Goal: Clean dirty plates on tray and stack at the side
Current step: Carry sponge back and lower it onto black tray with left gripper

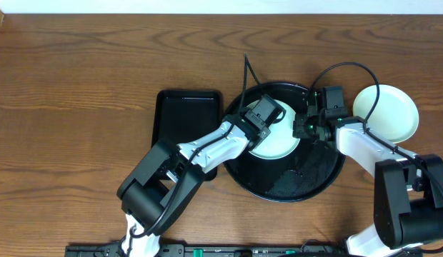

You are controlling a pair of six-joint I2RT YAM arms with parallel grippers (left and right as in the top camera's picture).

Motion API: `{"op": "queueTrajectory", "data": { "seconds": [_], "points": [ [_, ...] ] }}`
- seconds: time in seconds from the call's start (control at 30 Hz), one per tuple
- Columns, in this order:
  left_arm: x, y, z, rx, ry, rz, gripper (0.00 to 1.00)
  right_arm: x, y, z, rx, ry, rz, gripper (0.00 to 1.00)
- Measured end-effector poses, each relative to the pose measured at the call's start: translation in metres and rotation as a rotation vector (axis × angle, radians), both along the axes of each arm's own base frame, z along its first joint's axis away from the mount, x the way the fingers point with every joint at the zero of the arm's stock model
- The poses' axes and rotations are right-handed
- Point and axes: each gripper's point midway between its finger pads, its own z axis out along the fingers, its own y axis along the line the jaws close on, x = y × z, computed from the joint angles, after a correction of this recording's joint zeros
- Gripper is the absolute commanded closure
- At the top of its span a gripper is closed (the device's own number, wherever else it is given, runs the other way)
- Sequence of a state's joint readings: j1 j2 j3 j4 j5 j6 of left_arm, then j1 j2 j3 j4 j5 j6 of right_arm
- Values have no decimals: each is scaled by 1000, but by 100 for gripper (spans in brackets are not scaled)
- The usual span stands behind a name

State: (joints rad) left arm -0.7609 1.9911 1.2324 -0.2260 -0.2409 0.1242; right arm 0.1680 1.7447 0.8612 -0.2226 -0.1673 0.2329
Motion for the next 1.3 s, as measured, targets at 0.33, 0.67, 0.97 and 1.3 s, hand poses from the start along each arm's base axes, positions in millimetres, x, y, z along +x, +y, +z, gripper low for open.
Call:
{"op": "queueTrajectory", "data": {
  "seconds": [0.33, 0.67, 0.97, 1.3],
  "points": [
    [38, -4, 30, -37, -210, 70, 92, 0, 0, 0, 0, 0, 0, 99],
    [16, 29, 92, -118, -164, 208, 92, 0, 0, 0, 1, -1, 0, 99],
    [-2, 166, 96, -104, 75, 608, 92, 1, 0, 0, 2, -5, 0, 99],
    [-13, 216, 13, -185, 381, 809, 92, 2, 1, -1, 6, -3, 1, 90]
  ]
}}
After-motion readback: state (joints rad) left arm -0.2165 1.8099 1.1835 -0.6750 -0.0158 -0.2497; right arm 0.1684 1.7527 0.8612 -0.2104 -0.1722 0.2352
